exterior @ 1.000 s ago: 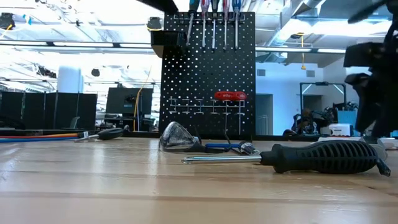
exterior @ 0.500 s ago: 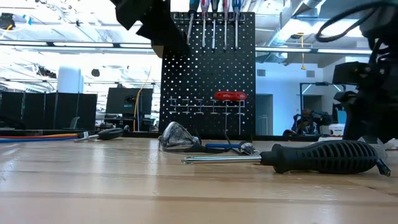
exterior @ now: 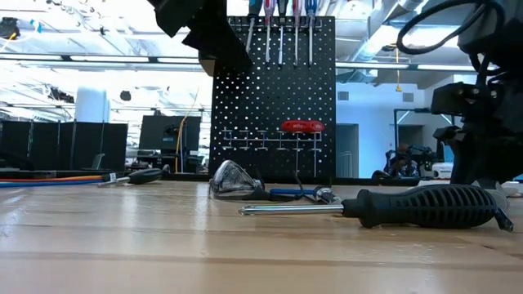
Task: Hang tools onto peg board
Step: Put the silver socket into the black bin on the black pegboard
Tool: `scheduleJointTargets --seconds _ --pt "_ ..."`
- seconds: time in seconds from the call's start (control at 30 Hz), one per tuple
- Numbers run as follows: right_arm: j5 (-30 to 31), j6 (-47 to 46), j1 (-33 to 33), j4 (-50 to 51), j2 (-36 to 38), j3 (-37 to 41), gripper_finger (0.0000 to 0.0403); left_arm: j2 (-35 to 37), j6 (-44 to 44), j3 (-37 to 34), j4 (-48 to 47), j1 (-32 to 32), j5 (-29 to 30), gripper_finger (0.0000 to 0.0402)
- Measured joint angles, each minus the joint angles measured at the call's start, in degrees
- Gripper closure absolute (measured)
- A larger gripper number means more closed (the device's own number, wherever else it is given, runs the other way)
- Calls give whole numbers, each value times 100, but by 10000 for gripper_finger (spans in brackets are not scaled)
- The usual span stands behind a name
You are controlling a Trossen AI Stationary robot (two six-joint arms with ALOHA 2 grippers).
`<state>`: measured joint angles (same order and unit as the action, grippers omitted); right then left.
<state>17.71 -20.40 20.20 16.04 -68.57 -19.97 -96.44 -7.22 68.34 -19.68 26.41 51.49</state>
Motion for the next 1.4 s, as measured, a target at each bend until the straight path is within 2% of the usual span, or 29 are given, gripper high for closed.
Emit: scheduleJointTargets --seconds 0.13,0.27,0.4,0.6,0.67,0.8,0.93,1.03,1.27,1.4 --pt "1 -7 -41 -241 12 144 332 0 133 0 134 -26 1 238" --pt "52 112 -41 -538 -3 173 341 -31 499 -9 378 -43 2 238" --pt "366 605 -65 -1831 -27 313 343 -31 879 -258 884 -72 2 238" --pt "338 1251 -213 -4768 -17 560 345 -115 2486 -946 3117 -110 -240 238" --pt "225 1312 -187 -5433 -12 557 345 -264 3068 -1091 3804 -126 -461 238" --pt "-354 1313 -176 -6264 -14 556 345 -750 4568 -1073 5045 -174 -1280 238" --pt "-498 1314 -61 -6687 -14 551 345 -1421 6350 -833 6082 -167 -1710 237" --pt "-539 1337 15 -6783 -14 552 346 -1762 7080 -474 6527 -172 -1758 231" --pt "-540 1337 77 -7016 -12 550 346 -1999 7641 296 6476 -370 -1707 181" --pt "-541 1335 77 -7233 -12 549 346 -2001 7687 522 6400 -507 -1222 165"
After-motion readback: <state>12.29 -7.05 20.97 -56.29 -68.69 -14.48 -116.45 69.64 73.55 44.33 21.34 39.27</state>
